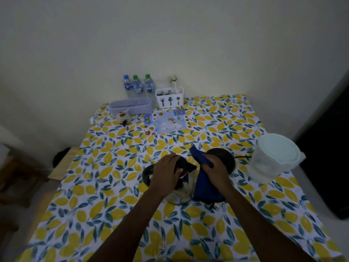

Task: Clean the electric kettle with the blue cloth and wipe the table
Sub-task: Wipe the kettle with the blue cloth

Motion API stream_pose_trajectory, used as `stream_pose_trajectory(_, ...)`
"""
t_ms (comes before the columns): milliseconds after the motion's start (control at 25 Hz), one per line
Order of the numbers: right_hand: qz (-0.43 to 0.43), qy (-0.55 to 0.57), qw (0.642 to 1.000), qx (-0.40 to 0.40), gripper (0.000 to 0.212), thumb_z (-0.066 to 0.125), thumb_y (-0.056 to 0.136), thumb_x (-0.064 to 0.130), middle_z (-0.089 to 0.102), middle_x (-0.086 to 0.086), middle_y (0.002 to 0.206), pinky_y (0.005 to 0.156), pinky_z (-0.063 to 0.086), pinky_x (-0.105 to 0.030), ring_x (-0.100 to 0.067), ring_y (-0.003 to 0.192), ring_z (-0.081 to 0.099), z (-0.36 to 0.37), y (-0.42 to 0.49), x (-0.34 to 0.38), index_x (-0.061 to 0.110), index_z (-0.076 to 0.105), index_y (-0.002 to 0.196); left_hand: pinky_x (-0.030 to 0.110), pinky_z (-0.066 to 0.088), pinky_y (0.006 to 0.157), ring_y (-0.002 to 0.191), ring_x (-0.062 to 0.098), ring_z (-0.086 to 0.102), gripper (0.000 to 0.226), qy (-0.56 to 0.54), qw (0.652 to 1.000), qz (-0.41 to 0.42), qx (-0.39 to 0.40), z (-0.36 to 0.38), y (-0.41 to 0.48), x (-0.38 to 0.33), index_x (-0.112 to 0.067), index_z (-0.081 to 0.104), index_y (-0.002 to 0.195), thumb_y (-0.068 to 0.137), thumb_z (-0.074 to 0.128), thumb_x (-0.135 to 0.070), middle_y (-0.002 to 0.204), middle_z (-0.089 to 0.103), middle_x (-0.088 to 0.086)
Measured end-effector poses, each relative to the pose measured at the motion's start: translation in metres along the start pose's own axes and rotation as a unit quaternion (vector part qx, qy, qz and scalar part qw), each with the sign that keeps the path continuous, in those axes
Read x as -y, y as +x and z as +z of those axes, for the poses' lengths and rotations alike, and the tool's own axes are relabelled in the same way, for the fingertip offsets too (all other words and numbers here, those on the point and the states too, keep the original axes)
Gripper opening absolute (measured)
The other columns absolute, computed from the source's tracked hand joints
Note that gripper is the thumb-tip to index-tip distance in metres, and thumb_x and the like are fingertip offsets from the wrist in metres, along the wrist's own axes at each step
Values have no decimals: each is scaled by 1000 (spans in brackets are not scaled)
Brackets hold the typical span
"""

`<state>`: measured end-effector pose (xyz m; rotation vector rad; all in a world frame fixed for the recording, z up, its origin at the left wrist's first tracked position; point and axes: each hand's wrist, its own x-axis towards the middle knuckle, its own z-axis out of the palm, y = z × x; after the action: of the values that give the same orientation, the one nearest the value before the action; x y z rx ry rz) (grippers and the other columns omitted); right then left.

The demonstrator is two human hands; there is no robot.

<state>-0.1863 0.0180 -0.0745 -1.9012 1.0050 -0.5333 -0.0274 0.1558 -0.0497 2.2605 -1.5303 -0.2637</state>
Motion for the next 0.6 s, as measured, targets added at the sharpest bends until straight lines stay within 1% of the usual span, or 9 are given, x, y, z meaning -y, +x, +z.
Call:
stream_pose_trajectory(40,21,24,998,49,29,52,94,19,56,-3,122,85,45,-38,-20,104,55,4,11,10,16,58,122,48,25,116,143,26,26,53,-18,1000,-10,23,-1,1,3,-17,31,145,99,44,-37,155,32,5)
stream_pose_trajectory(80,64,67,990,106,26,51,94,19,58,-3,116,82,47,-38,-21,100,57,7,19,19,17,59,119,48,22,117,144,25,23,56,-30,999,-13,34,-1,2,5,-17,26,147,99,43,-39,157,28,5)
stream_pose_trajectory(120,115,115,974,157,25,52,93,23,62,-6,111,82,48,-41,-26,96,61,11,28,23,19,61,116,48,19,118,146,24,19,56,-31,999,-15,37,-1,2,5,-18,24,148,99,41,-40,158,25,5)
stream_pose_trajectory(200,203,176,941,206,35,60,83,36,69,-19,107,82,51,-46,-39,95,64,18,42,20,22,65,114,45,13,118,147,21,14,55,-16,999,-19,37,1,2,3,-19,21,148,100,37,-40,159,21,2)
stream_pose_trajectory(280,235,193,929,209,44,65,74,43,71,-20,103,81,51,-46,-41,93,65,25,51,15,21,68,111,43,11,117,147,19,13,53,-2,999,-18,31,2,2,0,-19,22,148,101,35,-39,159,20,2)
stream_pose_trajectory(360,258,214,925,177,39,65,79,41,73,-14,89,72,51,-40,-33,77,66,29,50,19,15,68,108,42,12,117,147,19,13,52,5,1000,-15,25,2,3,2,-18,23,148,101,35,-38,159,21,2)
stream_pose_trajectory(440,283,288,902,153,33,61,87,36,71,-11,80,64,49,-35,-28,70,64,36,42,16,11,66,107,43,13,116,146,20,15,52,-3,1000,-13,21,2,3,2,-18,24,147,101,36,-37,158,23,3)
stream_pose_trajectory(520,291,336,889,112,31,54,93,36,69,-11,86,65,48,-35,-26,77,63,43,22,1,11,63,110,44,14,116,146,20,16,52,-5,1000,-10,22,4,3,3,-18,24,147,101,36,-38,158,23,2)
stream_pose_trajectory(600,273,345,894,88,32,43,98,39,64,-10,95,69,50,-33,-25,86,61,54,-3,-13,15,58,113,47,14,116,146,21,15,54,-9,999,-9,44,1,8,4,-20,23,147,100,38,-40,158,21,2)
